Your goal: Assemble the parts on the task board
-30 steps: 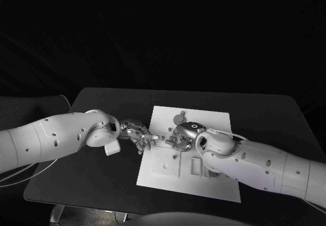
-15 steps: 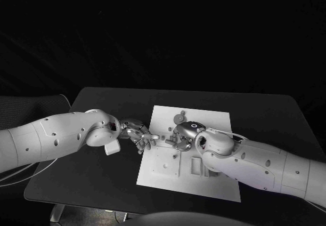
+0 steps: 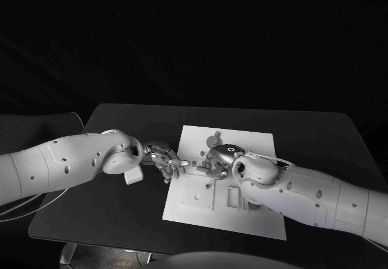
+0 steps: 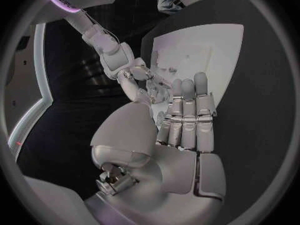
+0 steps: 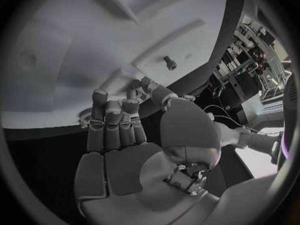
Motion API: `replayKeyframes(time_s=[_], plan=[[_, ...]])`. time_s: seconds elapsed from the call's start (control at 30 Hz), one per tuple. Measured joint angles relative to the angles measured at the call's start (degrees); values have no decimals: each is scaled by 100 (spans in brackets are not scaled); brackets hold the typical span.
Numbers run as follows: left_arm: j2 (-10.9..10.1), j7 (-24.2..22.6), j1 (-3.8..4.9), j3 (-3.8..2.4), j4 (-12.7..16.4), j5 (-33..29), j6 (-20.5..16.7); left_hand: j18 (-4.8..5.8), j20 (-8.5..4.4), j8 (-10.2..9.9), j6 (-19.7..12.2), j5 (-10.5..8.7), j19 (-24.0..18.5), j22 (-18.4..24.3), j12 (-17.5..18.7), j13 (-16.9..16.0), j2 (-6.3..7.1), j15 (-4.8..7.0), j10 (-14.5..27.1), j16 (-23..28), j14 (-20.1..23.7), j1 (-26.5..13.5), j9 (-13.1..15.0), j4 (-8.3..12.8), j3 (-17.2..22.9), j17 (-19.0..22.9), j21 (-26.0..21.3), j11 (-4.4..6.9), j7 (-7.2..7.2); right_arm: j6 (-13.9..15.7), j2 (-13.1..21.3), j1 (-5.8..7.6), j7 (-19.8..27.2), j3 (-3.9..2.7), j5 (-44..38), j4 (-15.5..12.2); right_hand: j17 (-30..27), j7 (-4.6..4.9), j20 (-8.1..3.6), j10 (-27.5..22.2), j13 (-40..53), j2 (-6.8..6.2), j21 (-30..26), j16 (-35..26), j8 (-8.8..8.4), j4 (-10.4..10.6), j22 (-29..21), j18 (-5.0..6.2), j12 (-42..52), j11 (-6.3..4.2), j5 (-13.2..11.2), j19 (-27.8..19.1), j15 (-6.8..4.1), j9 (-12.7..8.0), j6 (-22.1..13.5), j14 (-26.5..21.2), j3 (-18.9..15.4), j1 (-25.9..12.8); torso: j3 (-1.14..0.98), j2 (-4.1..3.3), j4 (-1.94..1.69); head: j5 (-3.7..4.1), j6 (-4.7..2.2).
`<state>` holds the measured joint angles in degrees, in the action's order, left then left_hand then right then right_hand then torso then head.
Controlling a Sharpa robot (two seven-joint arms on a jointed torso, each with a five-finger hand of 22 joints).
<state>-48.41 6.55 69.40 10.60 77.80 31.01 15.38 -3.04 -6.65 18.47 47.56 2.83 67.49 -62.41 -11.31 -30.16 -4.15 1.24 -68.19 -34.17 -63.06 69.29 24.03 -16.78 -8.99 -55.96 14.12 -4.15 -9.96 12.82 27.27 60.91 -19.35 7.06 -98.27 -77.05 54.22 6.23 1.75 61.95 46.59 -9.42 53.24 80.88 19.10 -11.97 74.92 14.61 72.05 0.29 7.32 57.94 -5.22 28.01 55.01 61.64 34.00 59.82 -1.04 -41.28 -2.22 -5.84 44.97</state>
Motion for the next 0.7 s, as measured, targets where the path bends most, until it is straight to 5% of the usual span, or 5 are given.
replayKeyframes(time_s=[0.37, 0.7], plan=[[1, 2, 0, 0, 0, 4, -53, 0, 1, 0, 0, 0, 0, -4, 27, 1, 31, 0, 0, 24, 0, 137, -6, -4, -35, 1, -50, 0, 0, 23, 24, -1, -10, 5, -25, -14, -15, -133, 0, 92, -25, 344, 23, 21, 92, -211, 0, 4, 0, -92, 67, 0, -66, 71, 148, 67, -23, -56, 0, -1, -1, 15, -7], [-1, -5, 0, 1, -2, 5, -142, 0, 2, 0, 0, 0, -1, -5, 27, 1, 7, 0, 22, 24, 0, 204, -6, 4, -43, 0, -61, -22, 0, 63, 72, -6, 31, 10, -15, -33, -26, -161, -21, 133, -36, 379, 22, 21, 115, -243, 0, 4, 0, -133, 67, 22, -77, 87, 185, 98, -23, -76, 2, -1, -1, 19, -19]])
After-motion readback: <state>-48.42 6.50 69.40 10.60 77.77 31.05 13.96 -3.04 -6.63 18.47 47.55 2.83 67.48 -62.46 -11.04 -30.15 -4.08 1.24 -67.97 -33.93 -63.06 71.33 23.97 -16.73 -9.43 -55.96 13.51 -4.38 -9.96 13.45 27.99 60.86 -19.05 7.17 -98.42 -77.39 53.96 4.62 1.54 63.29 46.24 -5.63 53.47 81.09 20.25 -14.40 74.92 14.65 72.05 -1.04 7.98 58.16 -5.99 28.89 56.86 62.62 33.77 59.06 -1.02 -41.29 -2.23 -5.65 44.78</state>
